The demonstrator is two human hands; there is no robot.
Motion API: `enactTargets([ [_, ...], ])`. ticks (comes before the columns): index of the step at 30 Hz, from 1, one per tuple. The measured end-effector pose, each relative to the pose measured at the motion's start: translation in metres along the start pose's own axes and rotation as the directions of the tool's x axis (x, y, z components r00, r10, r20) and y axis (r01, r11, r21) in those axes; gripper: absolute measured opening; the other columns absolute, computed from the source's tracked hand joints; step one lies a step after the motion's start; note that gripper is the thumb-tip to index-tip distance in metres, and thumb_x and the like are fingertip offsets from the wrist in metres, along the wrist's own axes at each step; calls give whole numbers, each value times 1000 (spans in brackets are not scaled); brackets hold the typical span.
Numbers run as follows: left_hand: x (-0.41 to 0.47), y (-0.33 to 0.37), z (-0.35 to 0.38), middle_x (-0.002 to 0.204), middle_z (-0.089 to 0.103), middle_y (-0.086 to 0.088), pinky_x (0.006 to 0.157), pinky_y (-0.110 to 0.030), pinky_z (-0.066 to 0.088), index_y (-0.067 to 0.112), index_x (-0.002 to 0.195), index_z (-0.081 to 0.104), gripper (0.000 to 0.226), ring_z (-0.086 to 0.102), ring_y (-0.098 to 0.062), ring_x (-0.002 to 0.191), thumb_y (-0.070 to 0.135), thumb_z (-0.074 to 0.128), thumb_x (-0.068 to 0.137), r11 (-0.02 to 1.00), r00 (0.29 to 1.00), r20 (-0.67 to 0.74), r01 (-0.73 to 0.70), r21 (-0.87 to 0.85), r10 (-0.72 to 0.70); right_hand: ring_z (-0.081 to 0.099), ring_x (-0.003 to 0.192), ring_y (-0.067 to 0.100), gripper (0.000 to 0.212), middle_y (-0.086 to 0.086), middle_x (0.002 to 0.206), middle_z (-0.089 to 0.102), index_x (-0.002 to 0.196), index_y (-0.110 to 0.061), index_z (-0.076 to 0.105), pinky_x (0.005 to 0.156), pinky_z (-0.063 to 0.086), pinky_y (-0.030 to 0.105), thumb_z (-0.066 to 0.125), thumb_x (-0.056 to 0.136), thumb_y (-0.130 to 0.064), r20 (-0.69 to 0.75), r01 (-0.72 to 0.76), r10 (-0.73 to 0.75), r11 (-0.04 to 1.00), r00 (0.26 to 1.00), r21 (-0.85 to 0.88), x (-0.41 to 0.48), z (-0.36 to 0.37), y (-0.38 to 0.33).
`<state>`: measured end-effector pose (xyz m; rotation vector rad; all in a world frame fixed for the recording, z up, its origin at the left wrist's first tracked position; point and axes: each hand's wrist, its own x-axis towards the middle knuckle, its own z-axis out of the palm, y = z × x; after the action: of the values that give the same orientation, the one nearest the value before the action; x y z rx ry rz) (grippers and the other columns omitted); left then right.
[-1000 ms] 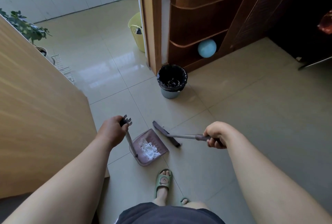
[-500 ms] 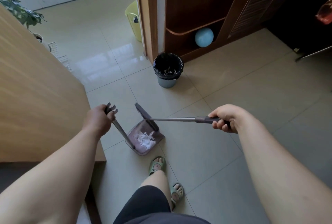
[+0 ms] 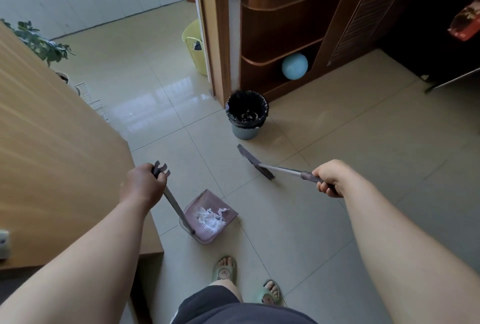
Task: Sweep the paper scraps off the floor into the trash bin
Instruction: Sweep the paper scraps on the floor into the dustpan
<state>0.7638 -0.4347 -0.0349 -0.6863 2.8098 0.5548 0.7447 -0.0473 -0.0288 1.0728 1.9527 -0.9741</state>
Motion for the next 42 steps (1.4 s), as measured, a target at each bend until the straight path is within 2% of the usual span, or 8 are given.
enactTargets([
  [5,10,-1,7,87,64,-16,72,-38,49,8,86,60,16,59,-36,84,24,56,88,995,992,80,-99,-15,100,28,18,10,20,7,52,44,77,-9,48,32,26,9,58,93,-17,-3,-50,50,995,999,-83,7,35,0],
  [10,24,-2,5,89,65,-16,71,-37,47,9,89,60,17,59,-35,86,25,55,90,990,986,84,-142,-4,142,28,25,9,21,4,48,43,78,-10,46,32,22,10,54,94,-20,144,-106,144,964,979,-245,-9,66,-6],
  [15,30,1,5,92,65,-16,69,-35,45,9,90,58,16,58,-35,87,24,53,91,987,982,101,-163,4,162,24,24,8,20,2,39,43,77,-6,53,31,18,9,45,94,-13,189,-134,163,979,968,-154,-28,60,-22],
  [26,38,12,4,90,65,-12,64,-32,41,9,92,59,18,58,-32,84,25,52,92,981,976,105,-184,-57,189,28,26,9,16,5,42,47,82,-8,57,34,22,10,46,92,-13,-35,-23,20,997,999,-77,-30,7,-28],
  [30,41,29,11,87,63,-10,64,-31,40,11,90,59,15,56,-31,80,24,53,91,977,973,114,-192,-89,201,34,36,14,15,3,36,46,73,-8,56,40,26,16,59,86,-15,-132,20,-29,997,991,-73,-14,-2,-25],
  [34,46,52,22,86,63,-8,68,-33,44,13,88,58,12,57,-31,82,24,52,91,974,969,129,-197,-111,211,38,31,15,24,4,33,47,70,-7,58,38,33,15,72,79,-24,-220,19,-34,997,975,-71,14,-6,-28],
  [39,49,81,39,88,65,-10,73,-36,48,12,85,57,11,59,-33,84,21,53,90,974,974,132,-161,-162,183,46,34,17,24,10,50,57,61,-7,55,39,38,17,63,81,-17,-294,5,-38,994,955,-113,52,-7,-33],
  [42,50,98,54,89,65,-12,74,-36,47,11,83,55,11,57,-33,83,19,54,89,975,977,140,-136,-178,162,50,38,19,22,10,51,59,62,-6,56,41,38,18,59,82,-14,-235,-14,-33,980,972,-199,67,-9,-34],
])
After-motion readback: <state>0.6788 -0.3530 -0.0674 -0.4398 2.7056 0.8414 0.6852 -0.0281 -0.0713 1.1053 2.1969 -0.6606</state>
